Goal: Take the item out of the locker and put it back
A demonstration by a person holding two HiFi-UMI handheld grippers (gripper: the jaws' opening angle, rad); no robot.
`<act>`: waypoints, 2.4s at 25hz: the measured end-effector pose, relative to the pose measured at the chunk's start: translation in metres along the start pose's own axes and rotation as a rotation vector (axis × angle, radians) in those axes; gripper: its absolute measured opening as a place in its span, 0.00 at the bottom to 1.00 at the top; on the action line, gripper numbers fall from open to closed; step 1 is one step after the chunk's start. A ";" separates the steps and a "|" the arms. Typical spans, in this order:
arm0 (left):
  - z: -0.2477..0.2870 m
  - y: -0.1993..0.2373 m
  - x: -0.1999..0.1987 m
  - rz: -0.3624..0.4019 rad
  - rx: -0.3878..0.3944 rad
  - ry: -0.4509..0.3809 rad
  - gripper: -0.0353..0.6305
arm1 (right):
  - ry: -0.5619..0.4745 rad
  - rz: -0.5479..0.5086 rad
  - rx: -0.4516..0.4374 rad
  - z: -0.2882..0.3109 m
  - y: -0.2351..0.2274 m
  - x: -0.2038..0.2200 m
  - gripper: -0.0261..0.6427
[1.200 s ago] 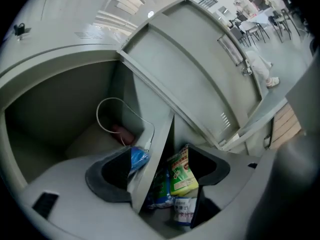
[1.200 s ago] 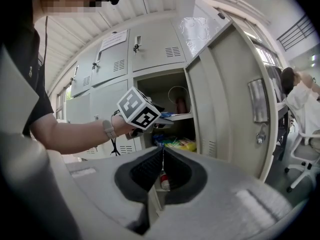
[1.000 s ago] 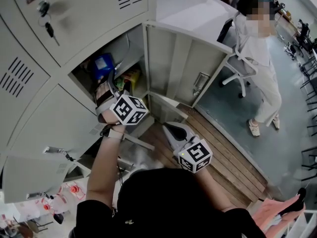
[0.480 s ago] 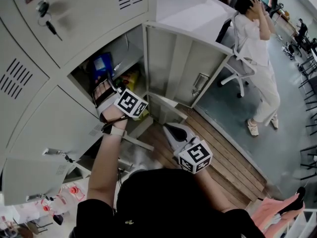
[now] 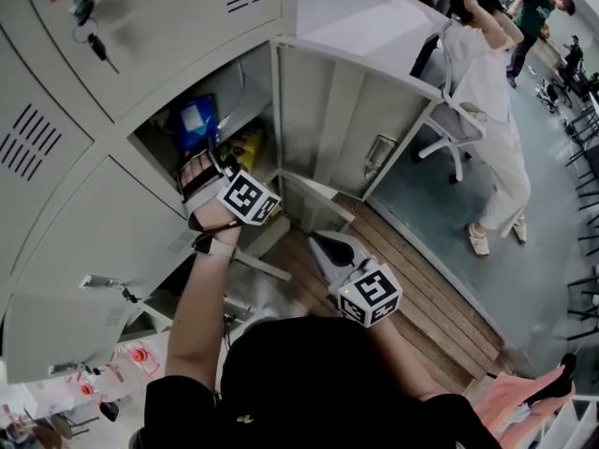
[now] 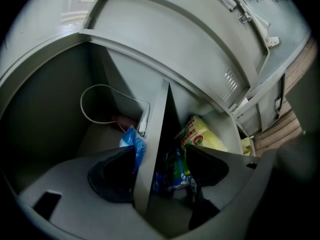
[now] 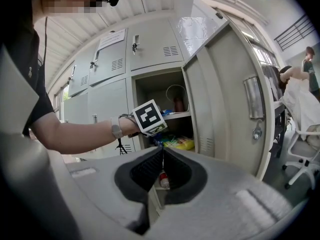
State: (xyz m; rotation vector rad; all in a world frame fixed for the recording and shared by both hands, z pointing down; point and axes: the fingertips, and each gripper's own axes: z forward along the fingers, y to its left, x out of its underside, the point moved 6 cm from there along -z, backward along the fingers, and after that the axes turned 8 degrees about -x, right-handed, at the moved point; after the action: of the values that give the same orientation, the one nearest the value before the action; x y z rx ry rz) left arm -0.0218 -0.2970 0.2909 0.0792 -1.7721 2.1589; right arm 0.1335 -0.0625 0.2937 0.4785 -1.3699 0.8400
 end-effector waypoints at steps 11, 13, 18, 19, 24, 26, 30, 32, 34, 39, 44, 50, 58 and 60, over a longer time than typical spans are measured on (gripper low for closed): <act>-0.018 0.016 -0.009 -0.063 -0.090 -0.077 0.18 | -0.004 0.008 -0.007 -0.007 0.000 0.003 0.04; -0.020 0.016 -0.009 -0.064 -0.096 -0.076 0.17 | -0.006 0.007 -0.009 -0.009 -0.001 0.003 0.04; -0.027 0.020 -0.008 -0.067 -0.119 -0.069 0.15 | -0.009 0.008 -0.014 -0.014 -0.002 0.004 0.04; -0.028 0.020 -0.007 -0.067 -0.122 -0.069 0.14 | -0.009 0.008 -0.015 -0.015 -0.003 0.004 0.04; -0.038 0.019 -0.006 -0.072 -0.142 -0.074 0.12 | -0.010 0.008 -0.031 -0.021 -0.004 0.005 0.04; -0.045 0.021 -0.006 -0.079 -0.160 -0.078 0.12 | -0.010 0.007 -0.038 -0.024 -0.004 0.006 0.04; -0.060 0.021 -0.006 -0.086 -0.180 -0.089 0.12 | -0.009 0.006 -0.058 -0.029 -0.003 0.007 0.04; -0.068 0.020 -0.005 -0.091 -0.191 -0.094 0.12 | -0.009 0.005 -0.070 -0.032 -0.002 0.008 0.04; -0.077 0.020 -0.004 -0.100 -0.200 -0.102 0.11 | -0.006 0.007 -0.080 -0.035 -0.001 0.010 0.04; -0.098 0.012 -0.001 -0.115 -0.219 -0.129 0.11 | -0.004 0.019 -0.109 -0.044 0.001 0.015 0.04; -0.126 0.007 0.003 -0.164 -0.205 -0.112 0.11 | -0.001 0.026 -0.138 -0.049 0.005 0.019 0.04; -0.155 -0.005 0.017 -0.205 -0.179 -0.098 0.11 | 0.022 0.031 -0.189 -0.051 0.018 0.030 0.04; -0.185 -0.035 0.043 -0.242 -0.124 -0.048 0.11 | 0.054 0.038 -0.255 -0.049 0.039 0.044 0.04; -0.193 -0.043 0.050 -0.247 -0.109 -0.034 0.11 | 0.063 0.041 -0.267 -0.048 0.043 0.048 0.04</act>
State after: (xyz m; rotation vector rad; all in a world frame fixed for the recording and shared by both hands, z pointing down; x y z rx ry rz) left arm -0.0227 -0.0935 0.3020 0.2937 -1.7907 1.8959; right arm 0.1313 0.0114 0.3244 0.2162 -1.4126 0.6860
